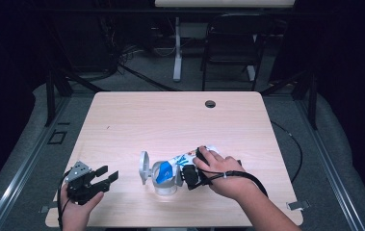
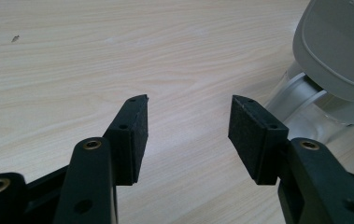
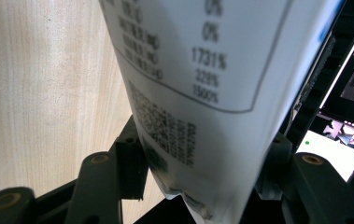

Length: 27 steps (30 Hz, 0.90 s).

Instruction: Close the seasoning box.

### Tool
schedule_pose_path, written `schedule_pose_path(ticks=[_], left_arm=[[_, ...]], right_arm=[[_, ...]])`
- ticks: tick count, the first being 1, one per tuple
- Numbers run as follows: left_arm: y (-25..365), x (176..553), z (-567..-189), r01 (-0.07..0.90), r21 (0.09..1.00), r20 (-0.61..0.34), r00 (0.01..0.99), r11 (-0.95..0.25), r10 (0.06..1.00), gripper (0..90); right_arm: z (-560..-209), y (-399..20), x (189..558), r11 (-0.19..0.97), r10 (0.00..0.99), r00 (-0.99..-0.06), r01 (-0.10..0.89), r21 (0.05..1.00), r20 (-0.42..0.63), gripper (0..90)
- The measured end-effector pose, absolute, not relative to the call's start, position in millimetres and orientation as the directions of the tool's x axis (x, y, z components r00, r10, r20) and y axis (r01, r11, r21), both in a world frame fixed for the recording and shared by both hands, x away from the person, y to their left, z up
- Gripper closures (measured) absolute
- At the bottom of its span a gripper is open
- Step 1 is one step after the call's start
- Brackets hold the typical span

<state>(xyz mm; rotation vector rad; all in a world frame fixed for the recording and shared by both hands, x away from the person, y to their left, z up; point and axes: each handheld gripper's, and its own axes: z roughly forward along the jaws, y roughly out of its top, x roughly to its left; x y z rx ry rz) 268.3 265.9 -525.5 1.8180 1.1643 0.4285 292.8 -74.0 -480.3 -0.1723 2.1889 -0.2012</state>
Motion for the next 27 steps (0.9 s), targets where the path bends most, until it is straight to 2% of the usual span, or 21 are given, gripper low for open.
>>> schedule_pose_path(ticks=[27], left_arm=[[266.0, 268.0, -524.6, 0.530, 0.837, -0.172, 0.495, -0.139, 0.852, 47.9]], right_arm=[[-478.7, -72.0, 292.5, 0.971, -0.223, -0.570, -0.056, -0.233, -0.791, 48.4]])
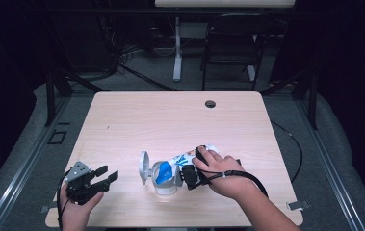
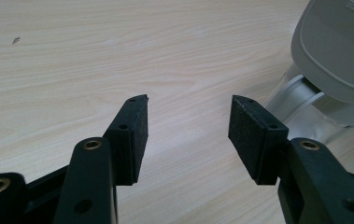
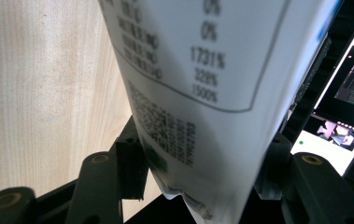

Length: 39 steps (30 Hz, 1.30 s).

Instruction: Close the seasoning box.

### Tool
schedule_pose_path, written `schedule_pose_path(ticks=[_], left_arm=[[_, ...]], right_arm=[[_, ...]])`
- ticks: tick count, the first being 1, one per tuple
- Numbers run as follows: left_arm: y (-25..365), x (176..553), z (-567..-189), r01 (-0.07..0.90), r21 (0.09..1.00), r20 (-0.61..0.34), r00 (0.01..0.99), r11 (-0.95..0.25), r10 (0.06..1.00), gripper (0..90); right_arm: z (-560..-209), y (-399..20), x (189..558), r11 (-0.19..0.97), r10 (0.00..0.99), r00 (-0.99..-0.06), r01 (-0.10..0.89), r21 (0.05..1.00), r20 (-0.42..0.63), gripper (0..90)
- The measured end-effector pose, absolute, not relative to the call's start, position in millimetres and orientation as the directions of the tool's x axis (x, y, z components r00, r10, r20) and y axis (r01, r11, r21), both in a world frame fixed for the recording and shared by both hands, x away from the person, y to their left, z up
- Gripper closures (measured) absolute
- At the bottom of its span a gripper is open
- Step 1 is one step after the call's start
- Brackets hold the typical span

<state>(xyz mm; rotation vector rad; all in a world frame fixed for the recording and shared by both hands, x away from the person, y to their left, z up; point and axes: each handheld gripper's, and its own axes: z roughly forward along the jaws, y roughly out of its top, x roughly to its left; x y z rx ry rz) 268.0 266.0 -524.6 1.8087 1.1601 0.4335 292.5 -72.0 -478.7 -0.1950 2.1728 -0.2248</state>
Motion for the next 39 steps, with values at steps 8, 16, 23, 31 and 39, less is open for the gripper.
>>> schedule_pose_path(ticks=[8, 16, 23, 31, 39], left_arm=[[265.9, 267.9, -524.8, 0.530, 0.837, -0.173, 0.495, -0.138, 0.852, 47.9], [266.9, 267.9, -525.3, 0.541, 0.828, -0.171, 0.495, -0.148, 0.852, 47.9], [267.0, 267.7, -525.2, 0.541, 0.828, -0.172, 0.494, -0.147, 0.852, 47.9], [267.0, 268.1, -525.9, 0.543, 0.826, -0.171, 0.495, -0.149, 0.852, 47.7], [267.0, 268.5, -527.2, 0.540, 0.829, -0.174, 0.492, -0.143, 0.853, 47.6]], right_arm=[[-477.7, -71.4, 292.0, 0.969, -0.228, -0.570, -0.052, -0.243, -0.789, 48.4], [-479.0, -72.2, 292.6, 0.972, -0.221, -0.573, -0.057, -0.230, -0.790, 48.5], [-479.0, -72.3, 292.6, 0.972, -0.221, -0.573, -0.057, -0.230, -0.790, 48.5], [-478.3, -71.9, 292.9, 0.970, -0.228, -0.572, -0.061, -0.237, -0.788, 48.6], [-477.8, -71.7, 293.1, 0.968, -0.235, -0.570, -0.064, -0.242, -0.788, 48.5]])
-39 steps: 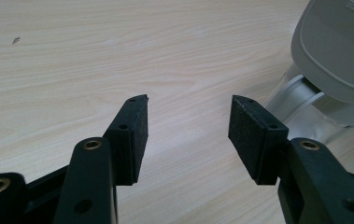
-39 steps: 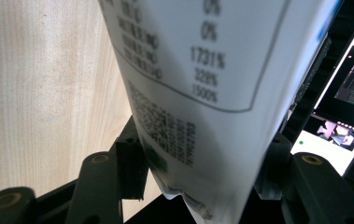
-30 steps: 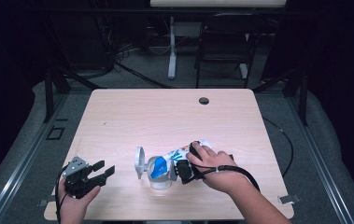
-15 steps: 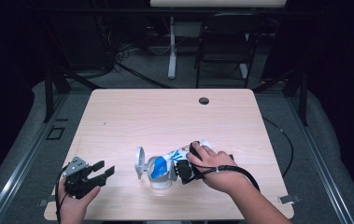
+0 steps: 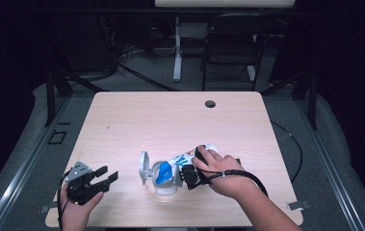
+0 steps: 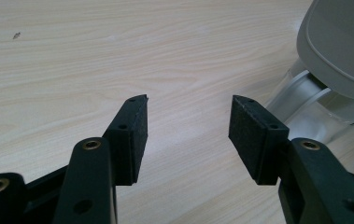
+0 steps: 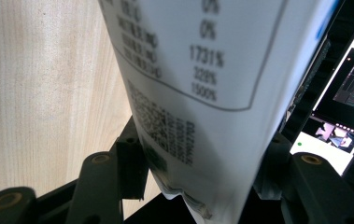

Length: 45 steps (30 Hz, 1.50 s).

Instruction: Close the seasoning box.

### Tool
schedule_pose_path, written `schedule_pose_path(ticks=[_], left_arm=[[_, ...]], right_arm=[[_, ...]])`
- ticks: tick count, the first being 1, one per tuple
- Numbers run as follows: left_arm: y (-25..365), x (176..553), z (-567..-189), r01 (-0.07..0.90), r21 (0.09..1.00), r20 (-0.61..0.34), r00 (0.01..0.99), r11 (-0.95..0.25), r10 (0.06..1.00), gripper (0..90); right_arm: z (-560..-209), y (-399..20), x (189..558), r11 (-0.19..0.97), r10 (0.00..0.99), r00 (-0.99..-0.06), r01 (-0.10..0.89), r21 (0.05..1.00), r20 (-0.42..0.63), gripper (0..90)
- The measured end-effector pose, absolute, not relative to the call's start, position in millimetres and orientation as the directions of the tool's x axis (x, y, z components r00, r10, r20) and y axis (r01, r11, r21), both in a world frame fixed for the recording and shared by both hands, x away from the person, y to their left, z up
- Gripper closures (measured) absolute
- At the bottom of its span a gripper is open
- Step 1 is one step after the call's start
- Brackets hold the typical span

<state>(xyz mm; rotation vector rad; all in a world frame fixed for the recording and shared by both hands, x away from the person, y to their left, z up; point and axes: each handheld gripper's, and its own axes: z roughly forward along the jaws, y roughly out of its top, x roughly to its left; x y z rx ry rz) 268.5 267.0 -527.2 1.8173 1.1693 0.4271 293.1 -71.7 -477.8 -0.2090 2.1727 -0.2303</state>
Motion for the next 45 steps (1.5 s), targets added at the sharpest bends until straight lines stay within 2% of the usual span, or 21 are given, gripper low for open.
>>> schedule_pose_path(ticks=[45], left_arm=[[267.8, 269.1, -527.7, 0.541, 0.829, -0.172, 0.489, -0.143, 0.855, 47.3]], right_arm=[[-476.2, -70.4, 292.5, 0.963, -0.253, -0.565, -0.068, -0.261, -0.786, 48.6]])
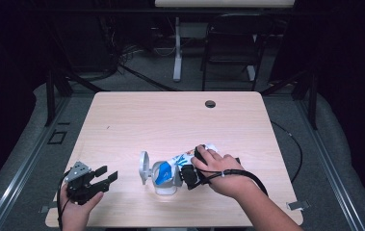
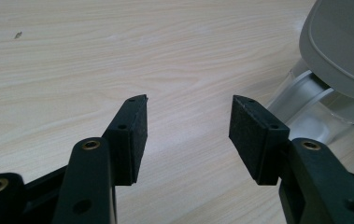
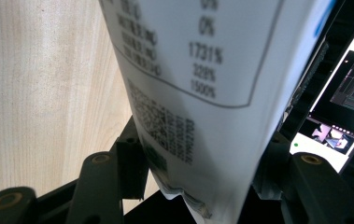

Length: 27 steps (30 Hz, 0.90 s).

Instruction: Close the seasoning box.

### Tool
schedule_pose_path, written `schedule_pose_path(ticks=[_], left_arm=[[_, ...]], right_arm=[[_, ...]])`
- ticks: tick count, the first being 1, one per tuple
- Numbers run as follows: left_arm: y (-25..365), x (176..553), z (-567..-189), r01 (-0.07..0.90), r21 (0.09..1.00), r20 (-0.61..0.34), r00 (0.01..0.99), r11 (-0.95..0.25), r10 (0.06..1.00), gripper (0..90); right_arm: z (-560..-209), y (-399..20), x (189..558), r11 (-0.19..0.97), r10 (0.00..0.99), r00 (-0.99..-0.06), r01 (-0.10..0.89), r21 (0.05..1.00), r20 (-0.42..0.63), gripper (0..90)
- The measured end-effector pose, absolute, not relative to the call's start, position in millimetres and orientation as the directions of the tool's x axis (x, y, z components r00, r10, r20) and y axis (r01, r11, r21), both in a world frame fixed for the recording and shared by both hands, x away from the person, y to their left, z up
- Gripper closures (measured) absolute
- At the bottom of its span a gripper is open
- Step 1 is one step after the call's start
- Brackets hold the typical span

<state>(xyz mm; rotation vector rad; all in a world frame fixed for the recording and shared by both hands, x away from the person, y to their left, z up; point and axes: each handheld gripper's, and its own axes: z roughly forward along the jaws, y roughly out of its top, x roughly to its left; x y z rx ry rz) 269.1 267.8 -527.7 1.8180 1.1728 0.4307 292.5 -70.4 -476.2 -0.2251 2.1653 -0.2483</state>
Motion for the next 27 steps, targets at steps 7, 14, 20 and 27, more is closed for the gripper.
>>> schedule_pose_path(ticks=[7, 14, 20, 27], left_arm=[[267.9, 269.2, -527.9, 0.541, 0.828, -0.171, 0.489, -0.143, 0.855, 47.3], [267.7, 269.3, -528.1, 0.542, 0.828, -0.172, 0.489, -0.143, 0.855, 47.3], [267.6, 269.5, -528.6, 0.542, 0.828, -0.172, 0.489, -0.144, 0.855, 47.3], [267.3, 269.5, -528.8, 0.544, 0.827, -0.171, 0.489, -0.146, 0.855, 47.3]], right_arm=[[-475.8, -70.1, 292.3, 0.961, -0.259, -0.564, -0.071, -0.267, -0.784, 48.6], [-476.1, -70.9, 292.9, 0.964, -0.250, -0.571, -0.071, -0.257, -0.782, 48.6], [-476.4, -71.0, 293.0, 0.966, -0.242, -0.578, -0.070, -0.249, -0.779, 48.6], [-475.8, -70.8, 293.7, 0.964, -0.250, -0.582, -0.073, -0.256, -0.774, 48.6]])
